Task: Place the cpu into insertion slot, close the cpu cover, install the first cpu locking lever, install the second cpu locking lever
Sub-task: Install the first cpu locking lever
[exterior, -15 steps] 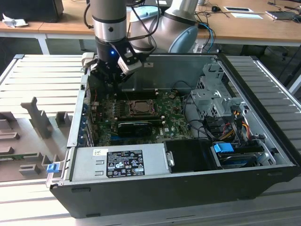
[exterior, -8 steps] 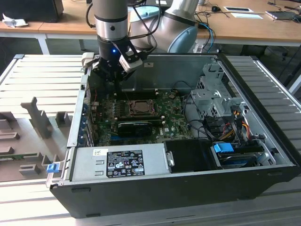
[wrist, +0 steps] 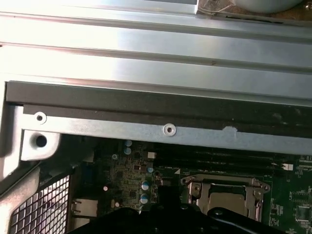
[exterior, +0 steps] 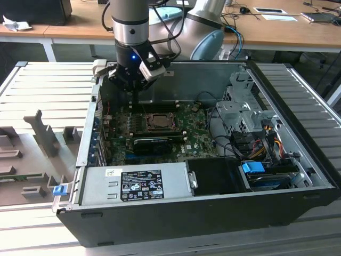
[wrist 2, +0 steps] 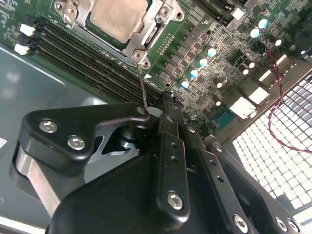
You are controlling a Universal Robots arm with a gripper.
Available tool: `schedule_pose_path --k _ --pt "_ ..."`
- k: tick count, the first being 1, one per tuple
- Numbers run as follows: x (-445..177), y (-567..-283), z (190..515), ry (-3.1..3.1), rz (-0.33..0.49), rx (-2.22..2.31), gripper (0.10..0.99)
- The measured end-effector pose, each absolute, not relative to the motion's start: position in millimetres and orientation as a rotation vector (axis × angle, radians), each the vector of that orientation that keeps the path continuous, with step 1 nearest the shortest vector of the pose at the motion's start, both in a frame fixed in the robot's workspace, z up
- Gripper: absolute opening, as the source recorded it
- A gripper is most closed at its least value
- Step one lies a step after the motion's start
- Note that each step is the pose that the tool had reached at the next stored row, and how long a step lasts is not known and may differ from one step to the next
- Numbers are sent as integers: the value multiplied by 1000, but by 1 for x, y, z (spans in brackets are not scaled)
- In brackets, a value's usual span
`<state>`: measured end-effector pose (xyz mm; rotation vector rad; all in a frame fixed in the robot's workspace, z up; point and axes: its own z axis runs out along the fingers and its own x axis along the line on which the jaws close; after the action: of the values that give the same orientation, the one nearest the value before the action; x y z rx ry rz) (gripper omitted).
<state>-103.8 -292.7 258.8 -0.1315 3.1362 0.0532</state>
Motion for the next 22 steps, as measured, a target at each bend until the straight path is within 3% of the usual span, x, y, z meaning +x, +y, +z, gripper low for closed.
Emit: schedule_pose_path --k 22 --pt "-80 -293 258 3136 53 -131 106"
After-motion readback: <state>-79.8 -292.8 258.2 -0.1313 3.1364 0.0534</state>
